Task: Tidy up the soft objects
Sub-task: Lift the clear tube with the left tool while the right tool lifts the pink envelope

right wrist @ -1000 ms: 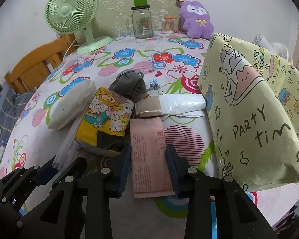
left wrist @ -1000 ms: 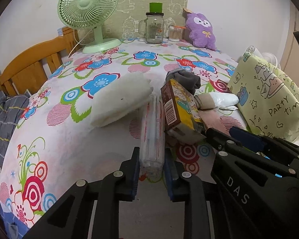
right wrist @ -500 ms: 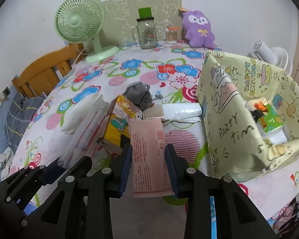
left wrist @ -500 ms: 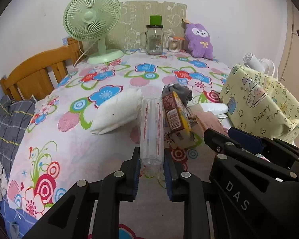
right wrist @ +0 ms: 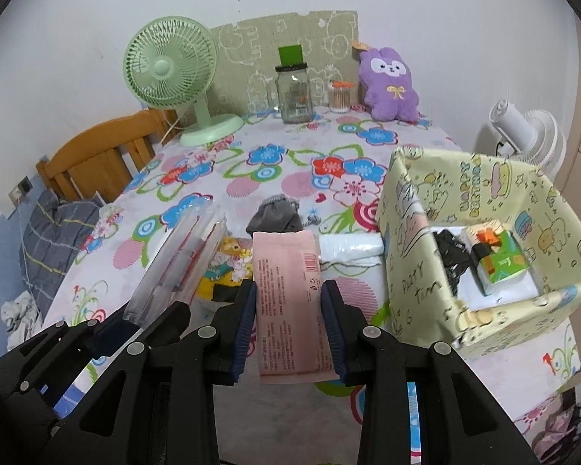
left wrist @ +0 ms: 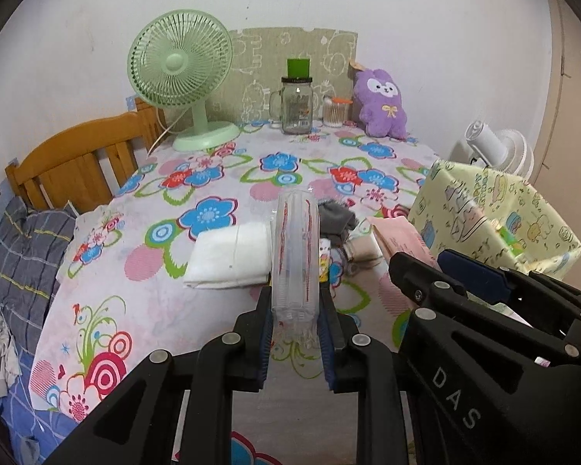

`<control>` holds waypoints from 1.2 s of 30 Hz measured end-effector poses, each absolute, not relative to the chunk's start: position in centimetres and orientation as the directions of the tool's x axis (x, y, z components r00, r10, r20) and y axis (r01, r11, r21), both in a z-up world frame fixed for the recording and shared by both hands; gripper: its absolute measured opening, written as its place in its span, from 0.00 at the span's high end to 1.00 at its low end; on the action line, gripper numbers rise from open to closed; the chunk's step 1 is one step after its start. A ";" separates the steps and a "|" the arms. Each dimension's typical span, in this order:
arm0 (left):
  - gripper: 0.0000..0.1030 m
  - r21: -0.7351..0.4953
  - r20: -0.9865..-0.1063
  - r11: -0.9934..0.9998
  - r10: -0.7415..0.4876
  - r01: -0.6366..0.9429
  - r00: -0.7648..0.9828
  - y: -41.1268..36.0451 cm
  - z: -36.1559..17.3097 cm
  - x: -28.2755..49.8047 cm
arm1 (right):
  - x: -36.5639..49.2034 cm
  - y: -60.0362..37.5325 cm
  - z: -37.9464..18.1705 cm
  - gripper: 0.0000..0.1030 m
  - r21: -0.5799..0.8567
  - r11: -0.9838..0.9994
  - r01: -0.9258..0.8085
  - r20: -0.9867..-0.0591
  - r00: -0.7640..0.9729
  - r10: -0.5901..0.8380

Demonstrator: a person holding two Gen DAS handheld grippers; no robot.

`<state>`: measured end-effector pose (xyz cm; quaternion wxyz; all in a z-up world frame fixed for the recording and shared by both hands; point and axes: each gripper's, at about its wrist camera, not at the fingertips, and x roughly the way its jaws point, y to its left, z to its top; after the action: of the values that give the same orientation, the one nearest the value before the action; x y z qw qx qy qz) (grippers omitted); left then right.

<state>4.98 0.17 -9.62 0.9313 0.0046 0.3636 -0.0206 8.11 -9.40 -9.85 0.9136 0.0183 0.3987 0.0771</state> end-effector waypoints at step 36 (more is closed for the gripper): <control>0.80 -0.004 -0.583 0.999 -0.046 0.053 0.811 -4.0 -2.8 5.8 | 8.8 -13.2 -2.3 0.64 0.090 0.984 -0.154 -0.633 0.754 0.176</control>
<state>5.80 -4.00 -2.82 0.9516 0.0062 0.3062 -0.0259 8.80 -13.19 -2.30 0.9363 0.0163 0.3396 0.0882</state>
